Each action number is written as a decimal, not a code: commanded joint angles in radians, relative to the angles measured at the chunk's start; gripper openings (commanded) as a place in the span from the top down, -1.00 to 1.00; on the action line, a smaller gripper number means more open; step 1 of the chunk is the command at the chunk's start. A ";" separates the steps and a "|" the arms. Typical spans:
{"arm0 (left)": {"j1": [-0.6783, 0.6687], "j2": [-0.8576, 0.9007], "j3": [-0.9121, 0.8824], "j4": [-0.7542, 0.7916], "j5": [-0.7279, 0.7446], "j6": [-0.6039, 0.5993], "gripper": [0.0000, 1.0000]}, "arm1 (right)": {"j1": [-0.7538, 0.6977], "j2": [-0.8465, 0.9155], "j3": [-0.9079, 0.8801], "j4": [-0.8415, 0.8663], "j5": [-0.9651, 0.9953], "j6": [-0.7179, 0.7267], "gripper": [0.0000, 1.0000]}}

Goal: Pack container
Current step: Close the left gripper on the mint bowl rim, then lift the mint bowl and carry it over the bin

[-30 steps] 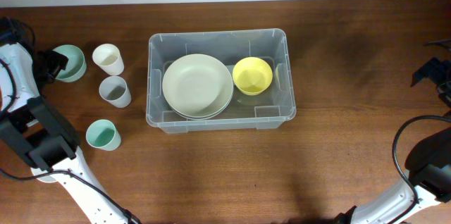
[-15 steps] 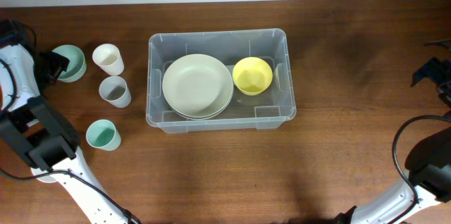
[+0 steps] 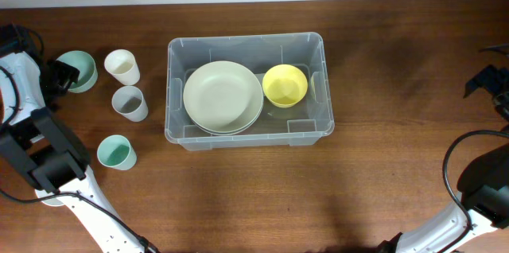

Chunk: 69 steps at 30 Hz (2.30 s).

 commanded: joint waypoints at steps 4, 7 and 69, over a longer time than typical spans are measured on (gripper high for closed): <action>0.000 -0.018 -0.007 0.010 0.010 0.002 -0.24 | 0.000 -0.024 -0.002 0.002 0.009 0.008 -0.98; 0.000 -0.004 -0.007 0.016 0.010 0.002 -0.24 | 0.000 -0.024 -0.002 0.002 0.009 0.008 -0.98; 0.034 -0.029 0.918 -0.435 0.309 0.145 0.98 | 0.000 -0.024 -0.002 0.002 0.009 0.008 -0.98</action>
